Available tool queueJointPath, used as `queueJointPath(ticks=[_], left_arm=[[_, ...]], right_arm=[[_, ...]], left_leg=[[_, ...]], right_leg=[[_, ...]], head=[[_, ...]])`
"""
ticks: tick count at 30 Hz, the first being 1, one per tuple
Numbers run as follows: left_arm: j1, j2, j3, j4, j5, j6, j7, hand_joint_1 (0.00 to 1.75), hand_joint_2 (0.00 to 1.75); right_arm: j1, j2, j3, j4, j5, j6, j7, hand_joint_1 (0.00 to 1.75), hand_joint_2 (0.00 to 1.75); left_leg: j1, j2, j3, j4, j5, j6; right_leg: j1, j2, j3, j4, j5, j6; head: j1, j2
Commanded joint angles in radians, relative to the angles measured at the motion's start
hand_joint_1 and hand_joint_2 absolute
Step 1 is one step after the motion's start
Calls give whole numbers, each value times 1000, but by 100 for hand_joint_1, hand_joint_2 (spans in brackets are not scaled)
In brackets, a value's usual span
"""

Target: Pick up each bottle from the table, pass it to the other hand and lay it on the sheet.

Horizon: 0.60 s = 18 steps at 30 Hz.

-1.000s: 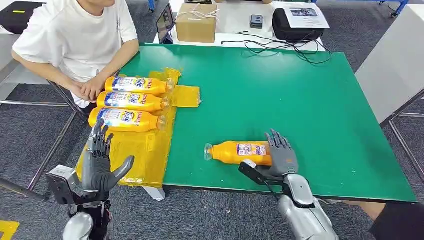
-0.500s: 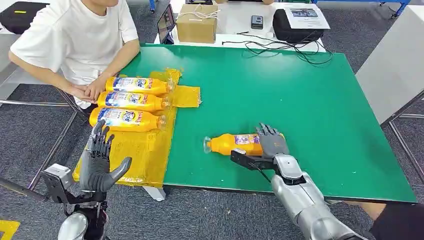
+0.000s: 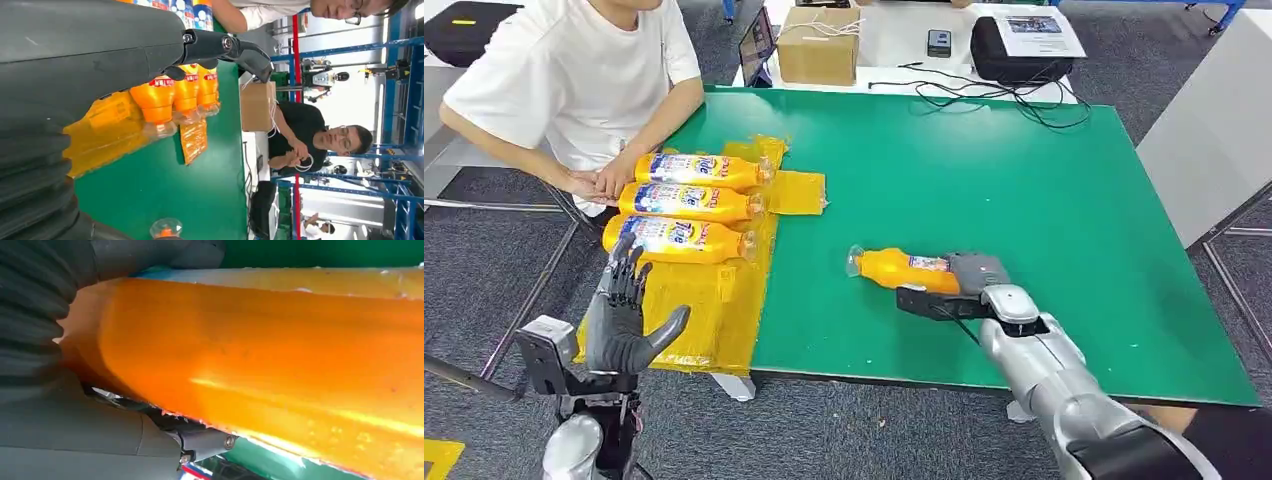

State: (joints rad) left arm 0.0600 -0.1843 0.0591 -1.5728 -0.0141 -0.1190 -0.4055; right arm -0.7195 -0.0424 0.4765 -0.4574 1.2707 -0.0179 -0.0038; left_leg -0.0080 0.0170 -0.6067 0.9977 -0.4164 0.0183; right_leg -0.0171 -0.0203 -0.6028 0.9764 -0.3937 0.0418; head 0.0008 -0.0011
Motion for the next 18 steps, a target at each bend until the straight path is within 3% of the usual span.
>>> queueJointPath(ticks=[1, 4, 7, 9, 11, 12, 15, 17, 18], left_arm=[[-55, 29, -36, 95, 8, 16, -1, 0, 175], [-54, 37, -44, 97, 17, 20, -4, 0, 175], [-17, 40, -68, 72, 27, 11, 5, 0, 175], [-3, 31, -89, 80, 34, 3, 23, 0, 175], [-2, 24, -109, 108, 35, 4, 23, 0, 175], [3, 19, -121, 146, 40, -3, 85, 0, 175], [20, -2, -181, 253, 23, -10, -31, 0, 175], [40, 10, -221, 219, -12, -15, -112, 0, 175], [50, 15, -227, 172, -11, -14, -91, 0, 175]], right_arm=[[-37, -22, 19, 105, -63, 6, -71, 175, 175], [-9, -15, -3, 76, -119, -44, -143, 175, 175], [129, 17, -94, -101, -300, -187, -329, 175, 175], [227, 40, -107, -265, -389, -218, -373, 175, 175], [271, 46, -90, -365, -407, -225, -346, 175, 175], [304, 63, -115, -413, -462, -245, -376, 175, 175], [346, 106, -132, -519, -564, -322, -461, 175, 175], [361, 120, -147, -605, -618, -348, -493, 175, 175], [367, 114, -140, -658, -622, -329, -464, 175, 175]], left_leg=[[1, -3, 3, -1, -1, -2], [2, -4, 3, -1, 0, -2], [2, -3, 5, -2, -1, -2], [3, -2, 6, -3, -2, -2], [3, 0, 4, -2, -2, -2], [3, 1, 5, -1, -3, -3], [2, -2, 5, -2, -4, -3], [1, -3, 3, -2, -3, -3], [1, -2, 0, 0, -4, -2]], right_leg=[[1, -1, 3, -1, -1, -2], [1, -1, 4, -1, -1, -2], [2, -1, 5, -2, -1, -2], [3, 0, 7, -4, -2, -2], [3, 2, 5, -3, -1, -2], [3, 4, 5, -2, -2, -3], [2, 1, 5, -2, -3, -2], [1, 0, 3, -1, -3, -2], [1, 2, -1, 0, -4, -2]], head=[[0, 0], [0, 0], [0, 0], [0, 0], [1, 0], [0, 0], [0, 0], [0, 0], [0, 0]])
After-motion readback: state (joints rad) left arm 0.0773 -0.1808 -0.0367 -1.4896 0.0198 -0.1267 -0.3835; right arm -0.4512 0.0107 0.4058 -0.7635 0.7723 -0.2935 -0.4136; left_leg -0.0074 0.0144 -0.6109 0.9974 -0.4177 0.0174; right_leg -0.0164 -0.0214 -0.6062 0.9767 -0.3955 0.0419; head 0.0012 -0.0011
